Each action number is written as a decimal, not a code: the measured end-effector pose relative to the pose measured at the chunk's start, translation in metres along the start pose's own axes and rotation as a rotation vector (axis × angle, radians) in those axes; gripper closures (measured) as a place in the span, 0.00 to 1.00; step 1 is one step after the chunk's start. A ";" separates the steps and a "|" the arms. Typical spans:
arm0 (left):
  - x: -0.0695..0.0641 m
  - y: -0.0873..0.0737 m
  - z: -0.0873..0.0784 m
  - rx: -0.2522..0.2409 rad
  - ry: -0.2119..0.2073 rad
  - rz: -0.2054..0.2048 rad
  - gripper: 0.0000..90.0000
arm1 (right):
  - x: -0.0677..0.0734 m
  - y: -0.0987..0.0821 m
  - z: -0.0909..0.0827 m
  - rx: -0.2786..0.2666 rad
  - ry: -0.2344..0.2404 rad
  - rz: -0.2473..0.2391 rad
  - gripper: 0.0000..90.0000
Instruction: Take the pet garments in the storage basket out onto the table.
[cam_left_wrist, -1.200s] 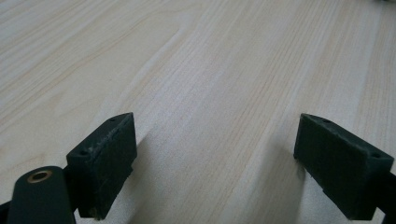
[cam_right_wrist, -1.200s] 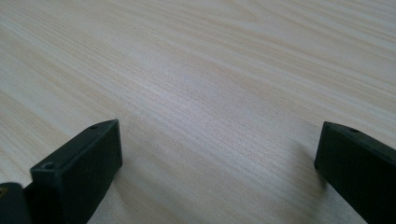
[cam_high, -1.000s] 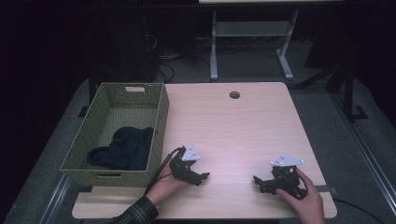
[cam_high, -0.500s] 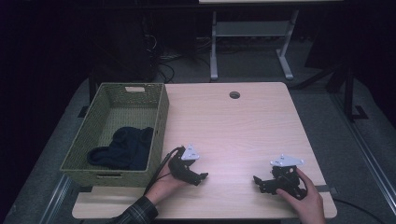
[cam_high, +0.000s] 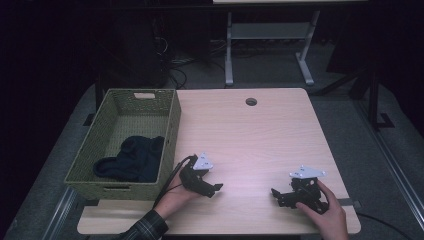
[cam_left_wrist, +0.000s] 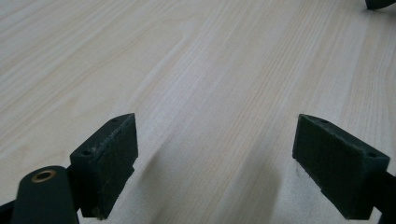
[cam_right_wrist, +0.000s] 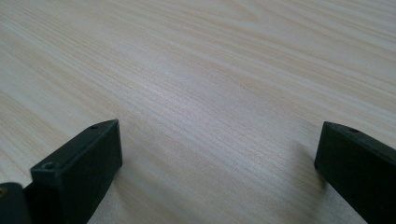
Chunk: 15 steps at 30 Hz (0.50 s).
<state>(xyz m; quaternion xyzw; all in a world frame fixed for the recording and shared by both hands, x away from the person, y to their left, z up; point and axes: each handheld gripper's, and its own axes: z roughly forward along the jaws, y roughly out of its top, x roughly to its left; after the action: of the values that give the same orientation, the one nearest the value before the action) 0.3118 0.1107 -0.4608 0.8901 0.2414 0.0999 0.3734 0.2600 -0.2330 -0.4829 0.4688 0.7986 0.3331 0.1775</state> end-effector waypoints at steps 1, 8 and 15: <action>0.000 0.000 -0.001 -0.003 0.001 -0.005 0.15 | 0.000 0.000 0.000 0.000 0.000 0.000 0.01; 0.001 0.004 -0.004 -0.010 0.001 -0.006 0.15 | 0.000 0.000 0.000 0.000 0.000 0.000 0.00; 0.002 0.007 -0.007 -0.019 0.000 -0.009 0.15 | 0.000 0.000 0.000 0.000 0.000 -0.001 0.01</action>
<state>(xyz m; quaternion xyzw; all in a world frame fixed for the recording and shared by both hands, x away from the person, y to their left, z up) 0.3132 0.1118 -0.4507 0.8854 0.2445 0.1007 0.3823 0.2601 -0.2330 -0.4829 0.4685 0.7987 0.3331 0.1777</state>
